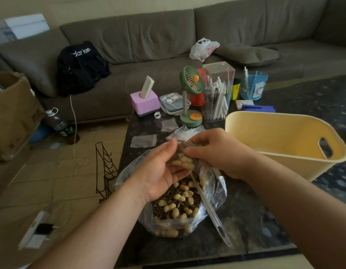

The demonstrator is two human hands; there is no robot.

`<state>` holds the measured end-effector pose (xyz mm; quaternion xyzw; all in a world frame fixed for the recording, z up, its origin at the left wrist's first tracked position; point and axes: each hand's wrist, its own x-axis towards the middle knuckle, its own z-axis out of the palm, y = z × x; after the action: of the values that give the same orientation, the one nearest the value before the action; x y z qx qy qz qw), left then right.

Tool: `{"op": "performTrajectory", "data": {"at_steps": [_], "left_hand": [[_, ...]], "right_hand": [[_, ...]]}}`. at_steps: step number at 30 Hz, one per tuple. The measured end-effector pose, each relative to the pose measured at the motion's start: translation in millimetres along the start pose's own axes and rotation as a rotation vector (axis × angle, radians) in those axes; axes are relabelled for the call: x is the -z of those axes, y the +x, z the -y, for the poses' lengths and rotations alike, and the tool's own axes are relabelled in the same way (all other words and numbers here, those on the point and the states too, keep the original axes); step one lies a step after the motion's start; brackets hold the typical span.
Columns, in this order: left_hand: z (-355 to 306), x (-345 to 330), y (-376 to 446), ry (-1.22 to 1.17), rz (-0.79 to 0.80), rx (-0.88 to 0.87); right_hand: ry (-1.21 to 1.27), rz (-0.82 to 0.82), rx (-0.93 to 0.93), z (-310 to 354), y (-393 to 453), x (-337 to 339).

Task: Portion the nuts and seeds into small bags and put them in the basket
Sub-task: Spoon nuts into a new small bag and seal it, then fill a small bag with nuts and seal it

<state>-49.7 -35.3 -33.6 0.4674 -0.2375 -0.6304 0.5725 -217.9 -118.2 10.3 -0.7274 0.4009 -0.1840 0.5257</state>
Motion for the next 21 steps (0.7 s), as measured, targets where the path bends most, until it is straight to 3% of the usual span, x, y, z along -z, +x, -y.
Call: {"op": "performTrajectory", "data": {"at_steps": [4, 8, 12, 16, 21], "left_hand": [[-15, -24, 19, -0.013, -0.040, 0.017], [-13, -69, 51, 0.313, -0.118, 0.016], [0, -102, 79, 0.585, -0.109, 0.033], [11, -108, 88, 0.626, -0.071, -0.099], [24, -92, 66, 0.767, -0.015, -0.337]], "right_hand": [[-0.024, -0.096, 0.022, 19, -9, 43], [-0.158, -0.333, 0.048, 14, -11, 94], [-0.230, -0.496, -0.044, -14, -7, 133], [-0.368, -0.477, -0.152, -34, -7, 154], [-0.681, -0.264, -0.269, -46, -9, 156]]}}
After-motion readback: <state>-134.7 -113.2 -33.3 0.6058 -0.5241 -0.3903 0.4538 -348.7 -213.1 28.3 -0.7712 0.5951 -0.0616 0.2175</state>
